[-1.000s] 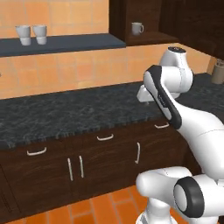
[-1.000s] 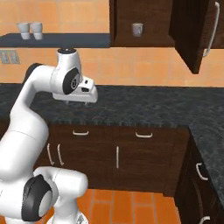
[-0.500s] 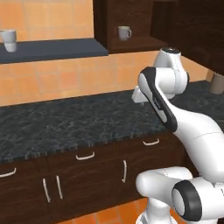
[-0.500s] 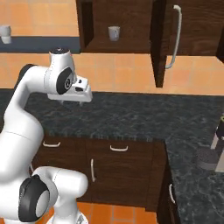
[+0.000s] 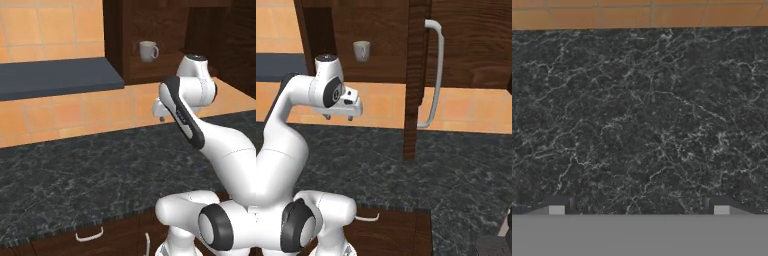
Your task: Gather all objects into one cabinet and sort the glasses and bowls to opposite sides.
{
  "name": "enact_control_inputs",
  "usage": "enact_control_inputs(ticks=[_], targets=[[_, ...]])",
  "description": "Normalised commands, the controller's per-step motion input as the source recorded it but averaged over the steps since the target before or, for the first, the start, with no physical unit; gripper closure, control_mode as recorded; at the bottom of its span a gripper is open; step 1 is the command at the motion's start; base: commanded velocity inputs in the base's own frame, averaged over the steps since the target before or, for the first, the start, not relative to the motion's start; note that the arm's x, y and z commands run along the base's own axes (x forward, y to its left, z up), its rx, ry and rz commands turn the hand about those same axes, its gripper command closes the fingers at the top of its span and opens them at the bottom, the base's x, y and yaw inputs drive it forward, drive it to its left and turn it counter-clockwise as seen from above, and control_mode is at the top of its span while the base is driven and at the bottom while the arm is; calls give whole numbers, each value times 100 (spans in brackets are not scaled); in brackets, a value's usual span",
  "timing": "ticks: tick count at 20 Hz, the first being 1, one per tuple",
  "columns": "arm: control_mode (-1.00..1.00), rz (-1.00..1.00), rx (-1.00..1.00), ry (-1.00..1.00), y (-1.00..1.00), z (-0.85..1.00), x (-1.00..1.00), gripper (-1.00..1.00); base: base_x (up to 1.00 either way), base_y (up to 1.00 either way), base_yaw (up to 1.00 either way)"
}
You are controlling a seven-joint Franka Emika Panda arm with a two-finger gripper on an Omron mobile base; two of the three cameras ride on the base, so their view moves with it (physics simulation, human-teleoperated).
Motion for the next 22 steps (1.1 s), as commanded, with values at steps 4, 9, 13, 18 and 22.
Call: enact_control_inputs(ticks=[4,9,13,18,22], targets=[[100,0,0,0,0,0,0,-100,100,1,0],[100,0,0,0,0,0,0,-100,64,-4,2],[100,0,0,0,0,0,0,-100,0,0,0],[-100,1,0,-1,-2,11,4,-100,11,0,1],[-100,17,5,-18,-22,91,7,-100,0,0,0]])
